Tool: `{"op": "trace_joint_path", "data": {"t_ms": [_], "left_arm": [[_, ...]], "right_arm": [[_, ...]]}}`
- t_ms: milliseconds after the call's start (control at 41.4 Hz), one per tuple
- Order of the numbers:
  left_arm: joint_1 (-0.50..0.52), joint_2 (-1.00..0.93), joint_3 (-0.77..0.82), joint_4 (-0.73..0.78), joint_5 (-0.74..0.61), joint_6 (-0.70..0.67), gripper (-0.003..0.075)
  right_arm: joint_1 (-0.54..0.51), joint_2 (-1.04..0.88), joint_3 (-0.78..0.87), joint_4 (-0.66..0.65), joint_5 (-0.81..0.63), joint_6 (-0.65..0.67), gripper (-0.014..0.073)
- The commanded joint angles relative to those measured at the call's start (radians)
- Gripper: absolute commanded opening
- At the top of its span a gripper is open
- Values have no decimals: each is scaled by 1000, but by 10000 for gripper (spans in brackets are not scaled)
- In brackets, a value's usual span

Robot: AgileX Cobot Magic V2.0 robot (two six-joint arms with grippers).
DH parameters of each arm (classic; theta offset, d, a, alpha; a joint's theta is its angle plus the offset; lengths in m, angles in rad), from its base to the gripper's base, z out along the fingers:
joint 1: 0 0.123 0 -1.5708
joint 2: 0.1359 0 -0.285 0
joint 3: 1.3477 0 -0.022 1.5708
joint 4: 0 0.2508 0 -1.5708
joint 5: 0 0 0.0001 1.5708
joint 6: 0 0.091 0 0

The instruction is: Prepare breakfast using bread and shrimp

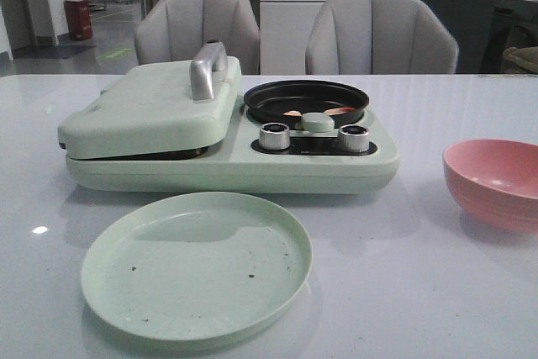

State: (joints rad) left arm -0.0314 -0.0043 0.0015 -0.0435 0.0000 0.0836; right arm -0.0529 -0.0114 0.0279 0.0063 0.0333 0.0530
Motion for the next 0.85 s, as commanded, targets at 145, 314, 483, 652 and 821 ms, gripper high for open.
{"op": "trace_joint_path", "data": {"t_ms": [145,314,483,652,821], "left_arm": [[2,-19,6,-10,-89,-1,99],[2,-19,6,-10,-89,-1,99],[2,-19,6,-10,-89,-1,99],[2,-19,6,-10,-89,-1,99],[2,-19,6,-10,-89,-1,99]], "right_arm": [[5,-22,-17,1,-93,0,49],[44,-22,-17,1,-93,0,49],[43,-22,-17,1,-93,0,49],[43,-21,-17,1,-93,0,49],[43,-21,-17,1,-93,0,49]]}}
